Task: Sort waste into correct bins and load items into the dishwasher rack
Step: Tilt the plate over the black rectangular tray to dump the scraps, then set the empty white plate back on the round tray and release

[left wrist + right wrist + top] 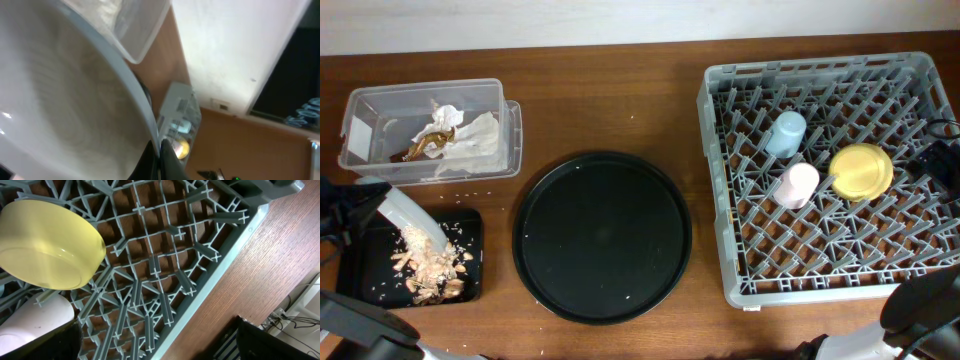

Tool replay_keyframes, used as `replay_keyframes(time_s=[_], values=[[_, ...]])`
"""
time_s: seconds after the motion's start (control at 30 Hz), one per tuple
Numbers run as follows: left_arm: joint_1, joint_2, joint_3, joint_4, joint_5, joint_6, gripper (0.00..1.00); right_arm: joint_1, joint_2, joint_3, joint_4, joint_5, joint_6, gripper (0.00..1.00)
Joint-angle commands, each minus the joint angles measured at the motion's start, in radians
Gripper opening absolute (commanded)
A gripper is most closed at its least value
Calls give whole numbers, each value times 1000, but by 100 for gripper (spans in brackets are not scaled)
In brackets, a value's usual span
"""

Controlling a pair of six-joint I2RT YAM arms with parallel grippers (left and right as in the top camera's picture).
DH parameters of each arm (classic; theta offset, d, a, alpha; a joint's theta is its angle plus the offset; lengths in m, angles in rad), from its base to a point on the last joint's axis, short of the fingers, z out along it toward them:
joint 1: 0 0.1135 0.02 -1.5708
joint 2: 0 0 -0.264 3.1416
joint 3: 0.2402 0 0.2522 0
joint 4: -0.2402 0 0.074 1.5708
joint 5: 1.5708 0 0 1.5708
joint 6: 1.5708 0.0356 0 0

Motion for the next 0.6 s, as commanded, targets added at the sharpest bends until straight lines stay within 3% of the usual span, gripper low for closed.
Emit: replay_keyframes(time_s=[0.0,0.03,0.07,0.1,0.33,0.4,0.57], values=[[6,-15,17,-63,105,132,1,-4,12,-3,0,5,9,99],[6,-15,17,-118,116,173,1,-4,12,-3,0,5,9,99],[6,-14,16,-69,111,178,1,-4,12,-3,0,5,9,99],[6,-12,16,-126,96,163,1,-4,12,-3,0,5,9,99],[8,-19,7,-133,93,183,1,-4,12,-3,0,5,9,99],[0,-32,-4,-133,18,110,1,-4,12,-3,0,5,9,99],[-182,-186,-63,-133,-77,108,0,-4,12,-3,0,5,9,99]])
